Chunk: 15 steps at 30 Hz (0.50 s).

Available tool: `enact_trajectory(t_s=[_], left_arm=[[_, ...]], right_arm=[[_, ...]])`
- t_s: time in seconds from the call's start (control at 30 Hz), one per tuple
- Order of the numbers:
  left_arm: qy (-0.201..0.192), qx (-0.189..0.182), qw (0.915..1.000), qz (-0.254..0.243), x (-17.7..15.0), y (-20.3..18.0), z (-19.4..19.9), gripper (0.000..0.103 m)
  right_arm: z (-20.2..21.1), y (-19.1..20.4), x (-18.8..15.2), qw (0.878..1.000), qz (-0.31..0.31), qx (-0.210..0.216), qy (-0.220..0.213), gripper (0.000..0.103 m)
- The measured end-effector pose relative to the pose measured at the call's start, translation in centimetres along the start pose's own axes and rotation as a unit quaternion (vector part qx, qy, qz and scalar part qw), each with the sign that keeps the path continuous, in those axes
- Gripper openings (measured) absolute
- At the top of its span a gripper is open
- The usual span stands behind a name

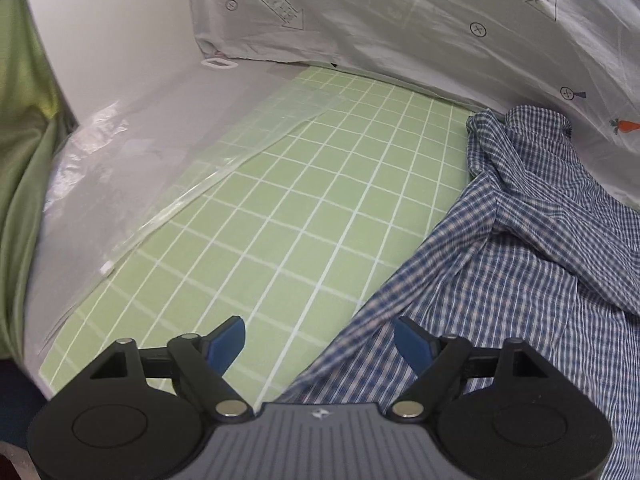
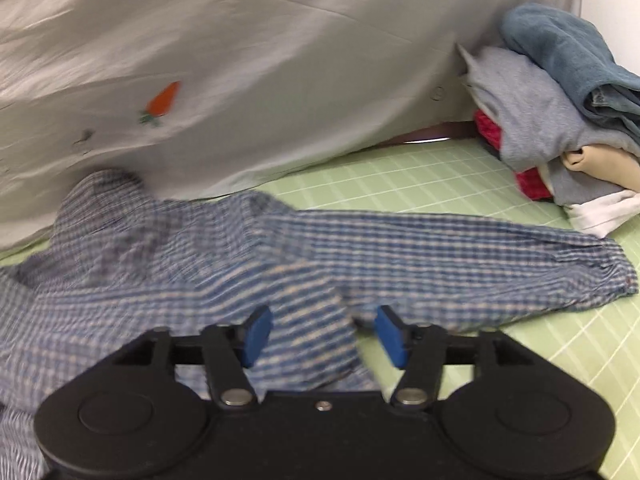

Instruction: Fold clothes

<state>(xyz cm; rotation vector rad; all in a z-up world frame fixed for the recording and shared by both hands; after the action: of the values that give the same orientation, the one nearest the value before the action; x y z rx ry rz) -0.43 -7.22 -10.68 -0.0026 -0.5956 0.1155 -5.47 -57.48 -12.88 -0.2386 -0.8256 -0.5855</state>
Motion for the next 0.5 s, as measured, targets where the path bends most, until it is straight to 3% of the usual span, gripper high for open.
enact_trajectory(t_s=[0.1, 0.13, 0.17, 0.33, 0.5], left_arm=[[-0.002, 0.011, 0.9999, 0.007, -1.7, 1.6, 1.4, 0.084], [-0.002, 0.015, 0.9998, 0.011, -2.2, 2.2, 1.8, 0.084], [-0.001, 0.015, 0.9997, 0.018, -2.5, 2.9, 2.0, 0.085], [0.006, 0.002, 0.9995, 0.030, -3.1, 6.3, 2.2, 0.085], [0.002, -0.041, 0.9991, 0.014, -1.1, 9.8, 0.9, 0.085]], right_arm=[[1.3, 1.9, -2.0, 0.999, 0.006, 0.033, -0.005, 0.090], [1.6, 2.6, -2.7, 0.999, 0.008, 0.044, -0.001, 0.100], [2.0, 3.3, -3.4, 0.998, 0.010, 0.055, 0.003, 0.103], [5.2, 7.0, -6.3, 0.997, 0.010, 0.080, 0.017, 0.103], [10.4, 12.1, -8.4, 0.997, -0.007, 0.081, -0.011, 0.103]])
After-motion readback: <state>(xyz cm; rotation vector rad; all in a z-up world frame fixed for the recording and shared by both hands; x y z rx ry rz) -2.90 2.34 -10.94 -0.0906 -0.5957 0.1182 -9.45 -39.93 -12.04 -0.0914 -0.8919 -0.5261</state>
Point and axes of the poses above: each gripper's, at about its wrist camera, not at the fingertips, and z roughly against the way its jaws point, y to its left, x to its top, the point moved 3 cm from there along -z, roughly the way its jaws point, and after that the axes turned 4 degrees about z, right-handed, at the moved point
